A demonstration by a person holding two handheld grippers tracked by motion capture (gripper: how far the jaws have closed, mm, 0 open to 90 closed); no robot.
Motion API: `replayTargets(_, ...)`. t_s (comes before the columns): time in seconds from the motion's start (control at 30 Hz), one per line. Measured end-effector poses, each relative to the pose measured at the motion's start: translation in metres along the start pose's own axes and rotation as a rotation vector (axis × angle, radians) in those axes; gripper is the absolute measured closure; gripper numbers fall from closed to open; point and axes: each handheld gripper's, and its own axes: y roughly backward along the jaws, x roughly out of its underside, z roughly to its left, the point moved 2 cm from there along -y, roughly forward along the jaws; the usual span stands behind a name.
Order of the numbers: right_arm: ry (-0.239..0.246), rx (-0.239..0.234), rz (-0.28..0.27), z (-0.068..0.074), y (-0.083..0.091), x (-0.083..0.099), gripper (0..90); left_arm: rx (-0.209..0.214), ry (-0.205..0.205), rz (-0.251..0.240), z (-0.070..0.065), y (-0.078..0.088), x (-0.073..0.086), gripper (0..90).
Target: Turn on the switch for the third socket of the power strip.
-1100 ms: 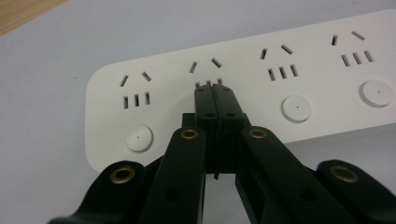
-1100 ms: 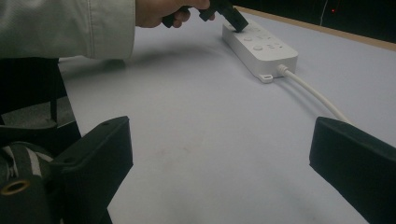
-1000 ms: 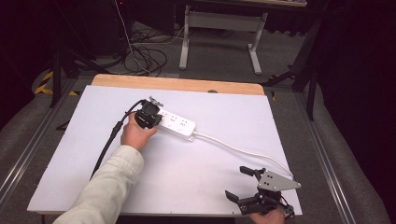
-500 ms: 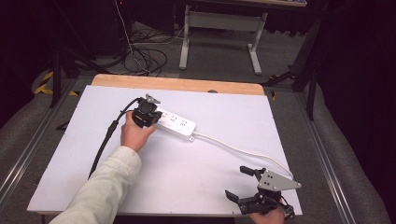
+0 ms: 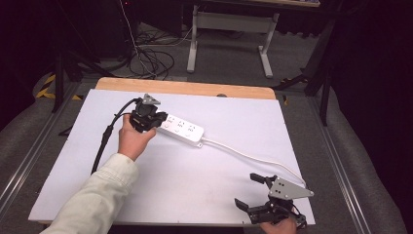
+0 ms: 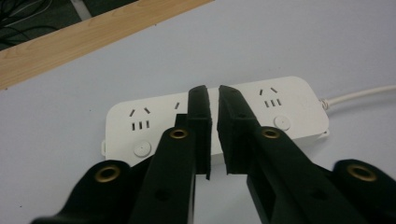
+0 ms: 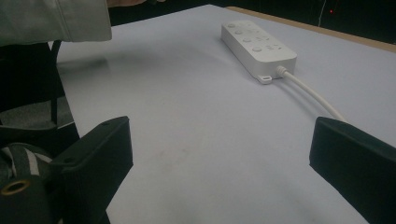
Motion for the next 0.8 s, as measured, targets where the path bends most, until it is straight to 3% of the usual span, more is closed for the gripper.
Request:
replayTargets(0.07,0.001,0.002,-0.001,0.0,0.0,0.0,6.7,0.008,-0.002,-0.014,-0.002,0.004,-0.001,74.4)
replayTargets(0.17,-0.001,0.003,-0.002,-0.001,0.0,0.0,6.7,0.053,-0.002,-0.032,-0.007,0.011,-0.002,54.7)
replayTargets(0.3,0.002,0.006,0.0,0.001,0.001,0.0,6.7,0.081,-0.035,-0.067,-0.014,0.025,-0.003,43.3)
replayTargets(0.33,0.001,0.007,0.001,0.001,0.001,0.0,6.7,0.094,-0.025,-0.069,-0.016,0.029,-0.003,41.3)
replayTargets(0.57,0.001,0.009,-0.002,0.001,0.001,0.0,6.7,0.131,-0.068,-0.101,-0.025,0.056,0.002,36.6)
replayTargets(0.67,-0.001,0.009,-0.002,0.001,0.001,0.0,6.7,0.171,-0.075,-0.107,-0.029,0.066,0.006,32.5)
replayTargets(0.8,0.003,0.013,-0.003,0.001,0.001,0.0,6.7,0.182,-0.08,-0.15,-0.032,0.082,0.013,30.2)
